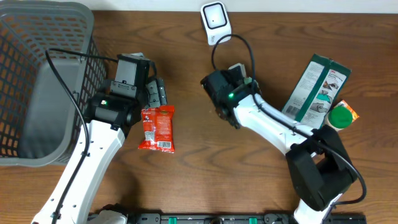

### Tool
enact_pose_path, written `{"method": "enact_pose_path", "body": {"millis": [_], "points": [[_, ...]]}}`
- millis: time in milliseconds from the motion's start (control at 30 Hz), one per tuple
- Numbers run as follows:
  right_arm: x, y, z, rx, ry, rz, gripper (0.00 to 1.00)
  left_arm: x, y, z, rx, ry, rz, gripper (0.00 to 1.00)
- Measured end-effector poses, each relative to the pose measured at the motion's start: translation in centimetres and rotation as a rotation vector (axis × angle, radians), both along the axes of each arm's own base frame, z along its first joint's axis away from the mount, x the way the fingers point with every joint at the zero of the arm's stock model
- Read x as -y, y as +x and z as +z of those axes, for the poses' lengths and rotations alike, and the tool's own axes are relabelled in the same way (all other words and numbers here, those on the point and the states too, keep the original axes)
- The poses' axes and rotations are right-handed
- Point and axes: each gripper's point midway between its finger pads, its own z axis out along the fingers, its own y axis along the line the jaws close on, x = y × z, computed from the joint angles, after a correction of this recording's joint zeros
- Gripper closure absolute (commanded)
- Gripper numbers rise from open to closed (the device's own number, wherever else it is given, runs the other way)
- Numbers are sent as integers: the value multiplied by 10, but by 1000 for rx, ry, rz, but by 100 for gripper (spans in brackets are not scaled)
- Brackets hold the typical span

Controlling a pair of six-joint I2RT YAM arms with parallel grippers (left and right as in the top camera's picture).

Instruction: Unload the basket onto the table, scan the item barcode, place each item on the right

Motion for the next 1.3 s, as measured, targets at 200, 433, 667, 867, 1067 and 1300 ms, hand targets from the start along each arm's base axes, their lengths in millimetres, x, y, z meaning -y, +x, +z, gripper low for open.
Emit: {"method": "enact_pose_path", "body": {"millis": [200, 433, 667, 867, 1067, 1300], "points": [[-11, -9, -1, 36, -57, 40, 99, 0, 0, 0, 0, 0, 0, 16], [-28, -13, -4, 44, -162, 113, 99, 0, 0, 0, 0, 0, 0, 16], [-13, -5, -17, 14, -336, 123, 99, 0, 0, 0, 0, 0, 0, 16], [-13, -3, -30, -31, -310, 137, 99, 0, 0, 0, 0, 0, 0, 16], [-33, -9, -52, -112, -172, 195, 84, 0, 0, 0, 0, 0, 0, 16], [-44, -14, -56, -124, -148, 226, 88, 0, 0, 0, 0, 0, 0, 16]]}}
